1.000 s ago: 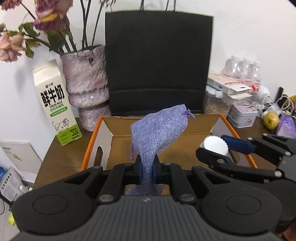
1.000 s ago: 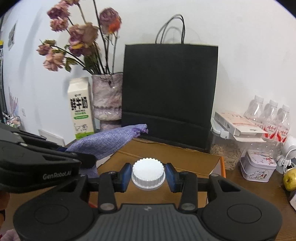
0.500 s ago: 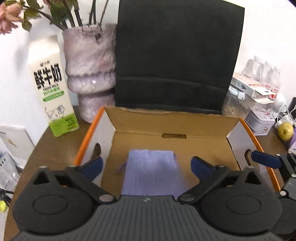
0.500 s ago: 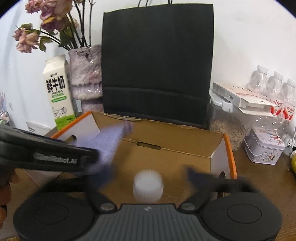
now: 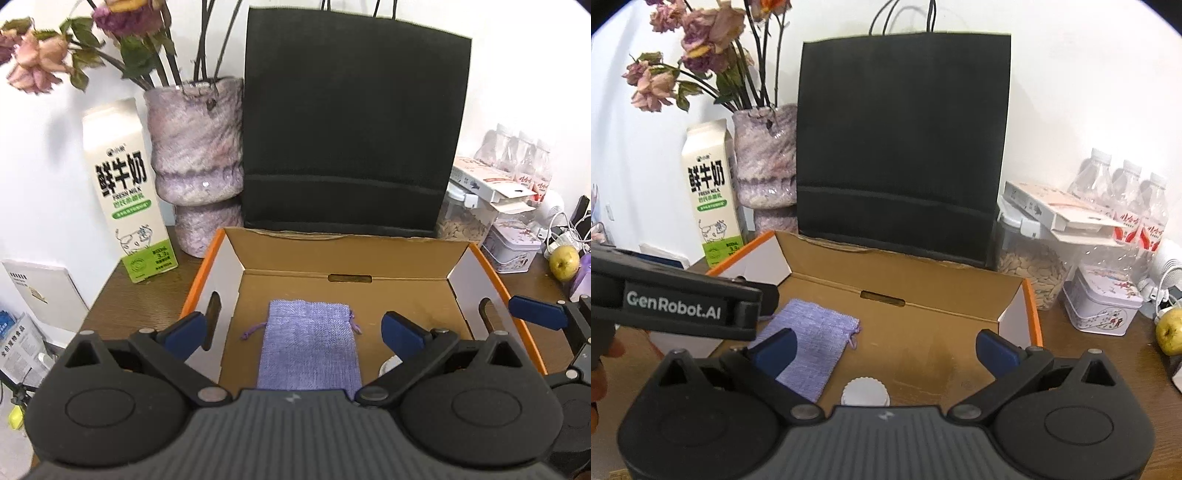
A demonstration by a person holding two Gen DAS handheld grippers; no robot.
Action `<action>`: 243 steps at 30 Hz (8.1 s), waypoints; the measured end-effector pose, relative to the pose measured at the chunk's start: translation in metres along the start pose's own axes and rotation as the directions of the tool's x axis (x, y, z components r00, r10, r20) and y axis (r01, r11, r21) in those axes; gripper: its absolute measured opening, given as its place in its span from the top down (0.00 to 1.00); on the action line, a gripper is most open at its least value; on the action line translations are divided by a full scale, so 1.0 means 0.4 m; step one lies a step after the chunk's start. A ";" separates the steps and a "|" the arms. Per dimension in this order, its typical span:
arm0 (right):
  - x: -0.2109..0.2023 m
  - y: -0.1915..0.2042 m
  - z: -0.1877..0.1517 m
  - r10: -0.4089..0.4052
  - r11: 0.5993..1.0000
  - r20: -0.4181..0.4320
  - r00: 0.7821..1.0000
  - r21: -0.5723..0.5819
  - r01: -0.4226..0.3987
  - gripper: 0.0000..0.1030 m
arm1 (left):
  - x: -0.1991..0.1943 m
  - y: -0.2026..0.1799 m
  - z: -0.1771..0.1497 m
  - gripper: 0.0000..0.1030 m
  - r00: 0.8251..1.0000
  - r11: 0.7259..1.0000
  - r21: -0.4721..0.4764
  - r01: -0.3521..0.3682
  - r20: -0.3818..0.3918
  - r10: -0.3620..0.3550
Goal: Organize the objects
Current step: 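Release the pouch and cap into the box with both tools, then withdraw both tools from the box back toward the table items, then grasp the red rose with the left tool while the right tool grasps the plastic bag, then lift the rose and plastic bag and carry them toward the box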
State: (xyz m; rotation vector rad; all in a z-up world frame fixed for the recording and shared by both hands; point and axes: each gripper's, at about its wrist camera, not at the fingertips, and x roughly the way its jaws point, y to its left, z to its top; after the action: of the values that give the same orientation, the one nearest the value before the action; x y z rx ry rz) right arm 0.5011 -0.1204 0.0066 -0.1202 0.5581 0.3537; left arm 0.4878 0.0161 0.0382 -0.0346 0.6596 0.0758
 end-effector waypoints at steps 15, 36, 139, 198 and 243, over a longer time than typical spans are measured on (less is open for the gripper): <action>-0.165 0.043 0.006 -0.004 1.000 0.028 1.000 -0.010 0.004 0.00 | -0.187 0.028 -0.029 0.00 0.997 1.000 -0.022 -0.016 0.078 0.018; -0.394 0.110 -0.047 -0.015 1.000 0.052 0.999 -0.001 0.015 0.00 | -0.408 0.068 -0.131 0.00 0.991 0.999 -0.023 -0.035 0.129 0.038; -0.698 0.061 -0.630 -0.037 0.999 0.017 0.999 -0.011 0.037 0.02 | -0.560 0.285 -0.709 0.00 0.993 0.997 -0.005 -0.082 0.087 0.082; -0.696 0.092 -0.629 -0.020 0.999 0.047 0.999 0.026 0.019 0.54 | -0.489 0.271 -0.678 0.62 0.997 0.998 0.023 -0.051 0.053 0.049; -0.775 0.213 -0.501 0.044 0.998 0.189 0.981 -0.060 -0.033 0.54 | -0.677 0.099 -0.586 0.62 0.962 0.994 0.081 0.076 0.256 -0.094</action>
State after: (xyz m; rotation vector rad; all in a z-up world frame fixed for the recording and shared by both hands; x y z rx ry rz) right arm 0.1261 -0.1738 0.0027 -0.1287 0.3619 0.4142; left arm 0.1283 0.0263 0.0189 0.0148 0.3976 -0.0261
